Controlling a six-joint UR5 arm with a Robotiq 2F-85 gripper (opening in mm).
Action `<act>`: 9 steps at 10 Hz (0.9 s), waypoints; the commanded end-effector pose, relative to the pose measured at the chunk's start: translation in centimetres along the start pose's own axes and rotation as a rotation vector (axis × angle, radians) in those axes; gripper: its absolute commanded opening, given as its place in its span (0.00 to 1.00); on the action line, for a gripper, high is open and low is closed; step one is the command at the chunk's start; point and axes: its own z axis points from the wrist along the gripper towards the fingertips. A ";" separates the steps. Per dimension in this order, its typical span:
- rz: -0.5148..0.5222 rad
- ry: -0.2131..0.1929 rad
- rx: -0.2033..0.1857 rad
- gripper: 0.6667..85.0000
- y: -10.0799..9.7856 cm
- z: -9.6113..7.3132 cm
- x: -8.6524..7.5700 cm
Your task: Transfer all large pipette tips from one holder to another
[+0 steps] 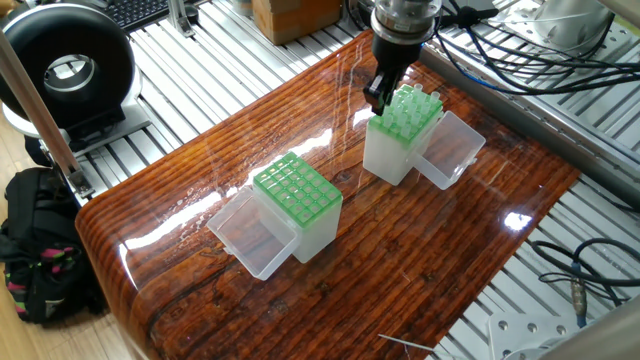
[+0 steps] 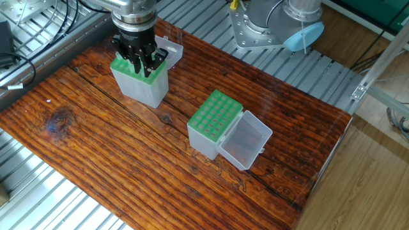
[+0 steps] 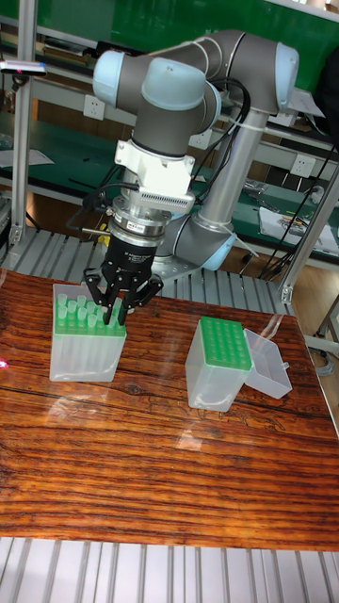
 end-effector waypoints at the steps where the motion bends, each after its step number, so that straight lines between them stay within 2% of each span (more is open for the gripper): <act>1: 0.000 -0.004 -0.005 0.33 -0.1 -0.2 -0.1; 9: 0.004 -0.005 -0.007 0.31 -0.1 0.4 -0.3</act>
